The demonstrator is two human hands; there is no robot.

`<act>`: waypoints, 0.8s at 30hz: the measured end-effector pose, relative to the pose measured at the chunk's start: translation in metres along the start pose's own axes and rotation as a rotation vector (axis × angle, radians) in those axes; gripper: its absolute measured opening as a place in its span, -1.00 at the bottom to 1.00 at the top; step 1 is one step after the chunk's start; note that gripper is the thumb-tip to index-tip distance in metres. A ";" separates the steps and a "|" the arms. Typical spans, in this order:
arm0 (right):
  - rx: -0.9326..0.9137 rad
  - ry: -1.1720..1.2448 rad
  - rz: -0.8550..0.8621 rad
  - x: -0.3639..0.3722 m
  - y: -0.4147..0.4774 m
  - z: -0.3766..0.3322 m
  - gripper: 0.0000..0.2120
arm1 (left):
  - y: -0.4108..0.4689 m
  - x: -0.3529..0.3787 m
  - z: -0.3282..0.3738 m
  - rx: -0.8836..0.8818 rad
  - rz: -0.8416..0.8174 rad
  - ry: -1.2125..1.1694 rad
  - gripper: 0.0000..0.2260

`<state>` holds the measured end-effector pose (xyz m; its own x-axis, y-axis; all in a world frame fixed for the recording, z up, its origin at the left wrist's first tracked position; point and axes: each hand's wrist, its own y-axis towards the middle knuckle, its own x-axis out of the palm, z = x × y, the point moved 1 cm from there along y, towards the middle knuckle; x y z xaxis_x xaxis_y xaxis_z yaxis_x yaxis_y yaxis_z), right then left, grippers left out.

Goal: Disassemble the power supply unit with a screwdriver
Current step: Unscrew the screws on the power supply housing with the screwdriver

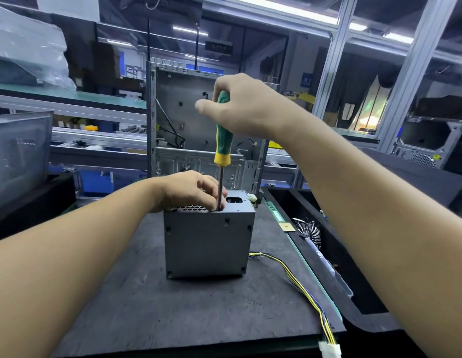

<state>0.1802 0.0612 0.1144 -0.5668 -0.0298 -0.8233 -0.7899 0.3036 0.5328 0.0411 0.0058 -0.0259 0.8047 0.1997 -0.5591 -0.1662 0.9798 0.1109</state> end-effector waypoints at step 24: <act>0.053 0.168 -0.003 0.007 -0.007 -0.005 -0.78 | -0.001 -0.001 -0.001 -0.011 -0.018 0.043 -0.87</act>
<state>0.1803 0.0543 0.1060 -0.5995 -0.1880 -0.7780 -0.7804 0.3530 0.5161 0.0398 0.0042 -0.0258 0.7825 0.1812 -0.5956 -0.1583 0.9832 0.0912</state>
